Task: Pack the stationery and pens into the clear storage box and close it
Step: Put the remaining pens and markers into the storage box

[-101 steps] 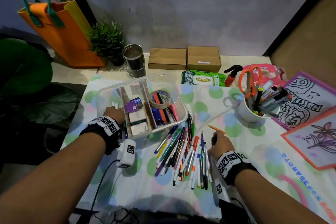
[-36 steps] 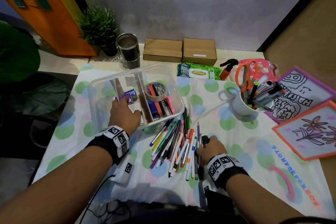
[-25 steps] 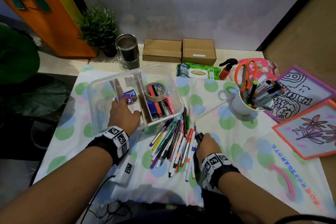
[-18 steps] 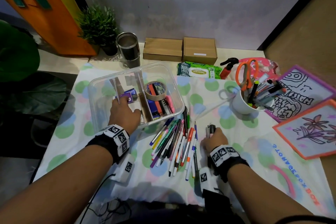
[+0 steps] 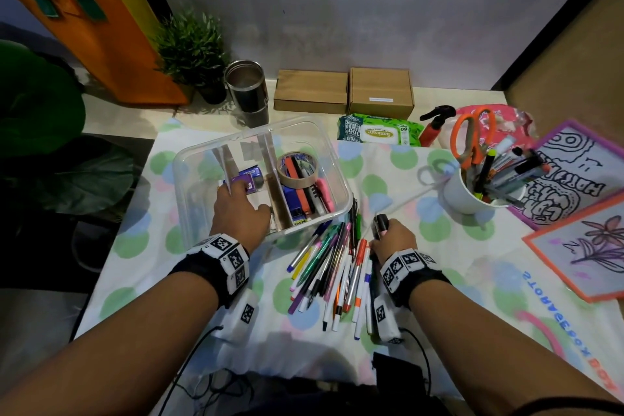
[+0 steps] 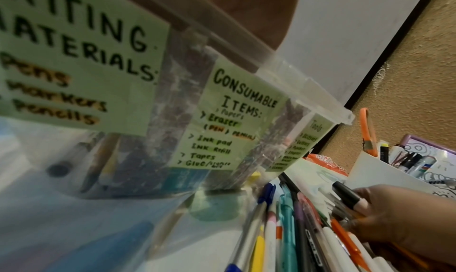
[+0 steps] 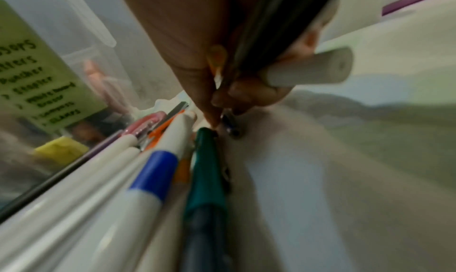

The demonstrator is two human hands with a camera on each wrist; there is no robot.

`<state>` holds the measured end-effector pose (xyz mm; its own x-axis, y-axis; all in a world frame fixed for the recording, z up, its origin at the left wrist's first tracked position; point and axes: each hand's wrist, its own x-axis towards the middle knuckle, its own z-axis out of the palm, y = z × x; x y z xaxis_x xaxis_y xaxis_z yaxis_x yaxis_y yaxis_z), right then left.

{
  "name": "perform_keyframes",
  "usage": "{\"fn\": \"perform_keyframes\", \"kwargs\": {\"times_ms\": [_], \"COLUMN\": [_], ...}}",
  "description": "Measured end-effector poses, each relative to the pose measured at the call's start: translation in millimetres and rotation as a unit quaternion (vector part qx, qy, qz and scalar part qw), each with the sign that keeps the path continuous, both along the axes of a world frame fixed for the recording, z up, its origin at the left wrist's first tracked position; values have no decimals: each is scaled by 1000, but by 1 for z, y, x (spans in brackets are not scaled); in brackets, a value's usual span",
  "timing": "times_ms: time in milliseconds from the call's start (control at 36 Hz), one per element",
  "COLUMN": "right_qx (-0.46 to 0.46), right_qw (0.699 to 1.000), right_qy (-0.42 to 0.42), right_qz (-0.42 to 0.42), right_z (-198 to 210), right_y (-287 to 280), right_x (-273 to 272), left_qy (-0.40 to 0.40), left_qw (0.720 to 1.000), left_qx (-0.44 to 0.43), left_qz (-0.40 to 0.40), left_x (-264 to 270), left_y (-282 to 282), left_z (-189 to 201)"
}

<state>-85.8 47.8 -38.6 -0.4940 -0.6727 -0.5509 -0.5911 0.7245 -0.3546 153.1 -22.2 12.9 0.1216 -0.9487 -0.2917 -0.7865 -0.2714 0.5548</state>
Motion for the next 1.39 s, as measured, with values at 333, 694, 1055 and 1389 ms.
{"fn": "perform_keyframes", "kwargs": {"times_ms": [333,694,1055,1389], "right_qx": [-48,-192,-115,-72], "right_qw": [995,877,939,962], "right_qy": [-56,-410,-318,-145], "right_qz": [-60,-161,63,219], "right_z": [34,110,124,104], "right_y": [-2,-45,-102,-114], "right_x": [-17,52,203,232], "left_qy": [29,-33,135,207], "left_qw": [997,985,982,961], "left_qx": [-64,-164,-79,-93], "left_qz": [-11,30,104,160], "left_x": [11,95,82,83], "left_y": [-2,-28,-22,-20], "left_z": [8,17,-6,-7]}}
